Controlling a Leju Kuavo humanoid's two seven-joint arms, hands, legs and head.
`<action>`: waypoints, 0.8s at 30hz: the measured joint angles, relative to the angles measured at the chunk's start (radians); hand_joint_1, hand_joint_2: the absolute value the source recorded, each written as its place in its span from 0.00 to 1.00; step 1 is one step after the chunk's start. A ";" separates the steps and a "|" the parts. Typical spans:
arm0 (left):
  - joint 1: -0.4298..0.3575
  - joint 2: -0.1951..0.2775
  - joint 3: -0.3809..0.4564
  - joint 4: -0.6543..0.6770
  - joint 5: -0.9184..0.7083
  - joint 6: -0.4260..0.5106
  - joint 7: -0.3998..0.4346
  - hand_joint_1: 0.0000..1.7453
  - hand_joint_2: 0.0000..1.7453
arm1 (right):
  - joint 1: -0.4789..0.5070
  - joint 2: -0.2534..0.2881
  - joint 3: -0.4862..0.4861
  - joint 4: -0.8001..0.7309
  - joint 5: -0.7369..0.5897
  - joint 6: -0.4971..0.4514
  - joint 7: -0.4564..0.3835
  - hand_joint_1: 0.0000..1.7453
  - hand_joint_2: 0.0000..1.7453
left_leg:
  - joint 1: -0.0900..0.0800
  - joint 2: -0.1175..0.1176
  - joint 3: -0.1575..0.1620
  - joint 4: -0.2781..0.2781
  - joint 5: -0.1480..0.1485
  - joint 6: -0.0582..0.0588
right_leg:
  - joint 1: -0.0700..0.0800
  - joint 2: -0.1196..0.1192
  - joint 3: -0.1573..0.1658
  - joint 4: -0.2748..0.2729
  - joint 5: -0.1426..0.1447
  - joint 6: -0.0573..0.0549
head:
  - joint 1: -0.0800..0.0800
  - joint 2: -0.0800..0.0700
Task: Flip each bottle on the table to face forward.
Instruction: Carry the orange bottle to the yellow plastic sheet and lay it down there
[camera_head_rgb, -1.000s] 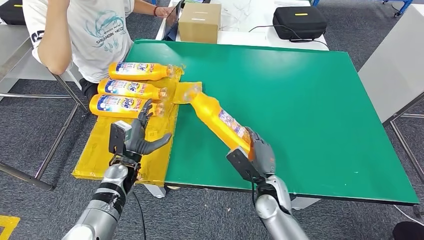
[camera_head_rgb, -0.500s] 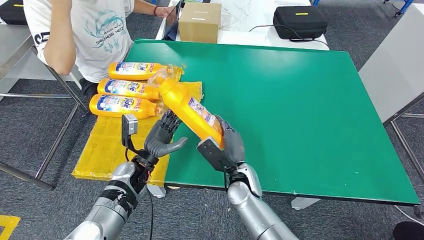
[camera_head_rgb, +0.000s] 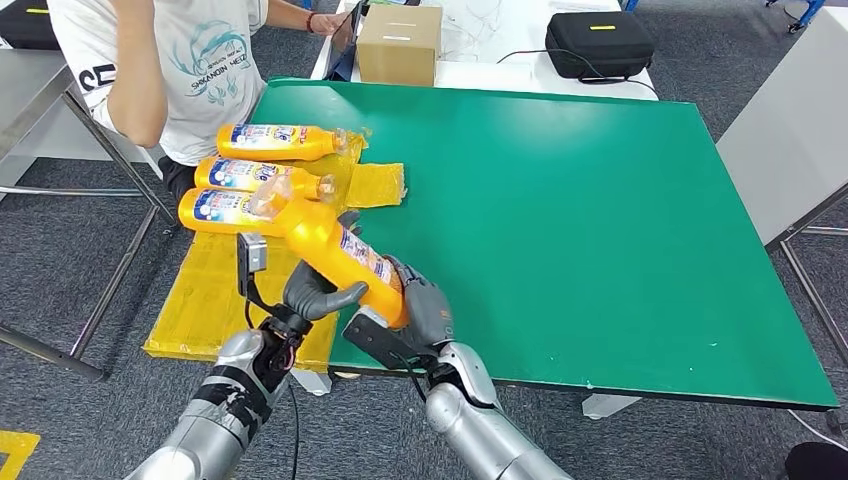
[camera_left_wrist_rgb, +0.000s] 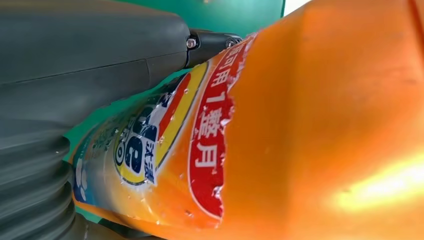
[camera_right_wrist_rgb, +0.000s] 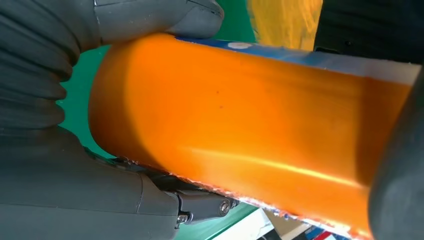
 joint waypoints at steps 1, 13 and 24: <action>0.003 0.002 -0.001 0.000 0.002 0.001 0.000 0.00 1.00 | -0.002 0.001 0.006 0.006 0.003 0.000 0.003 1.00 1.00 | 0.000 0.000 0.000 0.000 0.000 0.000 | 0.000 0.000 0.000 0.000 0.000 0.000 | 0.000 0.000; 0.027 0.010 -0.009 -0.023 0.044 0.014 -0.001 1.00 1.00 | -0.014 0.002 0.053 0.055 0.021 0.010 0.046 0.00 1.00 | 0.000 0.000 0.000 0.000 0.000 0.000 | 0.000 0.000 0.000 0.000 0.000 0.000 | 0.000 0.000; 0.050 0.010 0.030 -0.158 0.068 0.070 -0.005 1.00 1.00 | 0.009 -0.011 0.032 0.061 -0.025 -0.010 0.051 0.00 1.00 | 0.000 -0.001 -0.001 0.000 0.000 0.000 | 0.000 0.000 0.000 0.000 0.000 0.000 | 0.000 0.000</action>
